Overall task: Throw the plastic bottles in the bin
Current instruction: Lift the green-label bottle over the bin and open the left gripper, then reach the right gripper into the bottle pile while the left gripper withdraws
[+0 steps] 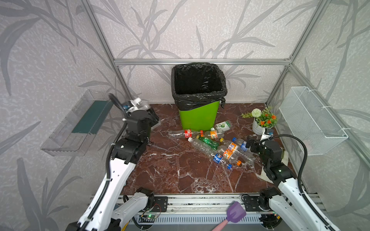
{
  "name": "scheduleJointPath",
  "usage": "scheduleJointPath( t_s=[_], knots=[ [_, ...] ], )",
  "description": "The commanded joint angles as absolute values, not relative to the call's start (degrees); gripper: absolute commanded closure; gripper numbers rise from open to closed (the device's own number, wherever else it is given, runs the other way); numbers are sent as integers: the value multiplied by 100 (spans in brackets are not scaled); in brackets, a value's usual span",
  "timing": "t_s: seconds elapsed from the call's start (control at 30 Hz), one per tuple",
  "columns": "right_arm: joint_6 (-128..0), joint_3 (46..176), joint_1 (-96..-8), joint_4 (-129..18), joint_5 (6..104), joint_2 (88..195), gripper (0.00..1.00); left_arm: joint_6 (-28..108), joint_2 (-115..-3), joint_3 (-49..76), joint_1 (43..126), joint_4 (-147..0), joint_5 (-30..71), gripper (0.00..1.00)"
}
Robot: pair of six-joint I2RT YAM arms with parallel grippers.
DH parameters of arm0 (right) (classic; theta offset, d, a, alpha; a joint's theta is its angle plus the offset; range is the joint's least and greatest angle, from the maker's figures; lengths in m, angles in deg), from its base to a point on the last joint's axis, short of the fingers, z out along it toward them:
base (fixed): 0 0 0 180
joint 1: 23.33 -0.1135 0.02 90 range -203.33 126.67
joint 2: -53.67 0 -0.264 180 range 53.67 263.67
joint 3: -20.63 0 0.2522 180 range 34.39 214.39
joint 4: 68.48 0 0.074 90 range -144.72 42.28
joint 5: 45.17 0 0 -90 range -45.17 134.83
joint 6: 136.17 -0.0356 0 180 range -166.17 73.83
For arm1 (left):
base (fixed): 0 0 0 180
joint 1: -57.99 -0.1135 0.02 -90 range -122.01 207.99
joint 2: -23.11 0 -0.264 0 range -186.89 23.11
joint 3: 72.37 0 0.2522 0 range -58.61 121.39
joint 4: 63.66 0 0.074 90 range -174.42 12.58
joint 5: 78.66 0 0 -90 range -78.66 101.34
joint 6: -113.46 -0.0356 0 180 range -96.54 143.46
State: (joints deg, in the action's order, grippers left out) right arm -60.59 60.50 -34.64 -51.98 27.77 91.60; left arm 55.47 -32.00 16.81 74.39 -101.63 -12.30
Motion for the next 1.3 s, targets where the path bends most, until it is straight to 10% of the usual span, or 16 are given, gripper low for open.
scheduleJointPath(
  t_s=[0.0,0.3,0.53,1.27],
  knots=[
    [-6249,6238,-3379,-5441,2719,8998,0,4366,-3415,2453,7443,-9186,-1441,55],
    [-6361,6261,-3370,-5664,3851,9166,1,4641,-6889,5981,7562,-9987,944,48],
    [-6218,6669,-3260,-5083,4115,9570,1,3826,-9111,10182,8201,-11357,1438,1],
    [-6380,6745,-3203,-4118,4022,10011,1,3379,-4626,2030,8216,-8477,-230,1]
  ],
)
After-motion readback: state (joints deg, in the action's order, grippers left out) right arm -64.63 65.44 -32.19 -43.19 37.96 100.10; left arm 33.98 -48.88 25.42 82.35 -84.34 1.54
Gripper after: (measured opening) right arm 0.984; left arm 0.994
